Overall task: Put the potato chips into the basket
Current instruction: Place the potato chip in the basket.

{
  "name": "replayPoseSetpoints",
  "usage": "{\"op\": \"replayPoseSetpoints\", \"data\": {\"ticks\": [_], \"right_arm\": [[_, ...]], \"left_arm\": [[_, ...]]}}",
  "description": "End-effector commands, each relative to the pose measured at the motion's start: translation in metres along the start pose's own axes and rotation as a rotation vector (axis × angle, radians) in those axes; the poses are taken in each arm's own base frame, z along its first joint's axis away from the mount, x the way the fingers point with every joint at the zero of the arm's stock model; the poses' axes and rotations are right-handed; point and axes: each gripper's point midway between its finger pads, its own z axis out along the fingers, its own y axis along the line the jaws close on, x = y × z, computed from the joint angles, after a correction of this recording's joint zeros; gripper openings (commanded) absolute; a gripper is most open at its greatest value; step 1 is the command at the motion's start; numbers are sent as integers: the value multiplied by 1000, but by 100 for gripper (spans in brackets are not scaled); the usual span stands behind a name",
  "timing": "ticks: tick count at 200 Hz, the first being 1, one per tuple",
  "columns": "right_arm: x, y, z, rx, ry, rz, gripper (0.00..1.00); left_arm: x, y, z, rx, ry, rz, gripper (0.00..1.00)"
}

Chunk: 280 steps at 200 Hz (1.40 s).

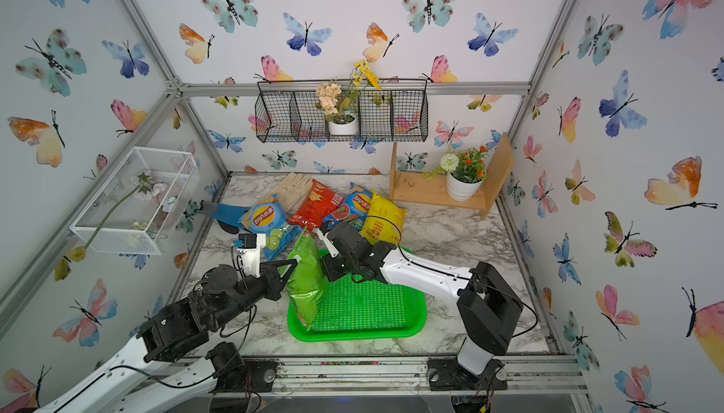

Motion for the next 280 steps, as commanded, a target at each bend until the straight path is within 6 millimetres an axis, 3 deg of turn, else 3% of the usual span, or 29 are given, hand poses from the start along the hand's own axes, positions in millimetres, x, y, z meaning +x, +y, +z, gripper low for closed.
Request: {"op": "replayPoseSetpoints", "data": {"ticks": [1, 48, 87, 127, 175, 183, 201, 217, 257, 280], "right_arm": [[-5, -17, -23, 84, -30, -9, 37], [29, -25, -35, 76, 13, 35, 41], [63, -10, -33, -69, 66, 106, 30], [93, 3, -17, -166, 122, 143, 24], [96, 22, 10, -234, 160, 137, 23], [94, 25, 16, -241, 163, 137, 23], [93, 29, 25, -257, 171, 141, 22], [92, 31, 33, -271, 175, 146, 22], [90, 32, 44, -272, 183, 146, 22], [88, 28, 41, -243, 185, 130, 25]], "left_arm": [[-3, 6, -2, 4, -92, -24, 0], [24, 20, 5, -40, -86, -16, 0], [44, 21, 7, -73, -61, 0, 0], [68, 27, 8, -95, -26, -30, 0], [59, 35, -4, -146, -40, -58, 0], [58, 37, -6, -155, -37, -63, 10], [58, 46, -14, -182, -28, -79, 48], [55, 55, -23, -205, -38, -111, 65], [31, 64, -46, -210, -118, -167, 77], [16, 59, -53, -211, -141, -146, 81]]}}
